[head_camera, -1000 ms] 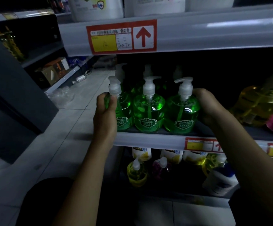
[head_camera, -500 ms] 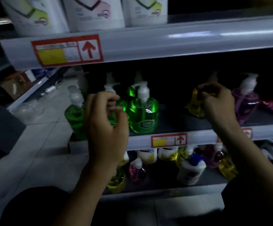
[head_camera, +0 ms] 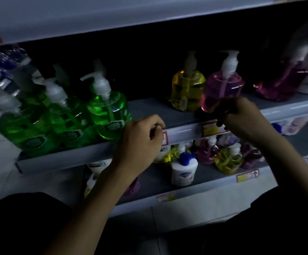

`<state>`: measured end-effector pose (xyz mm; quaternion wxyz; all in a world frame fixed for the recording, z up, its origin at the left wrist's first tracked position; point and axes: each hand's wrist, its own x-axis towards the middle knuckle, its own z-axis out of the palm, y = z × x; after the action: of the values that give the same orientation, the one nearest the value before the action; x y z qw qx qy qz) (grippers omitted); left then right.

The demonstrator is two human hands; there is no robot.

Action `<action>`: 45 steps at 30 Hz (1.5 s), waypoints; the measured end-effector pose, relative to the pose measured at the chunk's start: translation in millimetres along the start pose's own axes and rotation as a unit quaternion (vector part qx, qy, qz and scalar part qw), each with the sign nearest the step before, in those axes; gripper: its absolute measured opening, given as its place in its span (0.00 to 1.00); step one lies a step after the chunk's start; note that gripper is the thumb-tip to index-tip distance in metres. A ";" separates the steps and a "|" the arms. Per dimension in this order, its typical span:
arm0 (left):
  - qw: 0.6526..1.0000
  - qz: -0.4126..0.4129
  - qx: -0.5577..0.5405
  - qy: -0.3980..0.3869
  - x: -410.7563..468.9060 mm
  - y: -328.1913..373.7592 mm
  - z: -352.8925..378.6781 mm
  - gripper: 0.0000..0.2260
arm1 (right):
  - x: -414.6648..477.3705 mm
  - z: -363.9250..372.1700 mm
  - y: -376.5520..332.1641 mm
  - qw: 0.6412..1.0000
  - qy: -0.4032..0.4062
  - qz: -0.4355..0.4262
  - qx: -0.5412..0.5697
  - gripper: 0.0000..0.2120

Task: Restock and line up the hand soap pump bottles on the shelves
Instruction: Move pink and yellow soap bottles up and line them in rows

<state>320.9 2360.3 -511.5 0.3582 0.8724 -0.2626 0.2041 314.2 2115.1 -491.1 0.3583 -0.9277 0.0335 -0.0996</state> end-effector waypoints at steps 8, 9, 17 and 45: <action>0.957 0.045 0.156 -0.240 -28.3 8.4 67.2 0.05 | -7.8 -12.4 32.0 0.953 -0.271 0.083 -0.106 0.07; 0.948 0.005 0.176 -0.266 -34.5 1.6 79.8 0.06 | -8.4 3.2 36.2 0.935 -0.312 0.087 -0.145 0.07; 0.894 -0.237 -0.018 -0.381 -58.3 -60.0 142.7 0.20 | -11.0 123.5 83.0 0.926 -0.332 0.095 -0.154 0.32; 0.721 -0.369 -0.545 -0.217 -85.2 -83.0 67.9 0.18 | -61.5 107.1 14.2 0.978 -0.060 -0.196 0.028 0.31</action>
<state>316.1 2387.4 -645.7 0.7522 0.5749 -0.0564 -0.3171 276.5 2183.2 -588.1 0.3589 -0.9101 -0.1735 -0.1129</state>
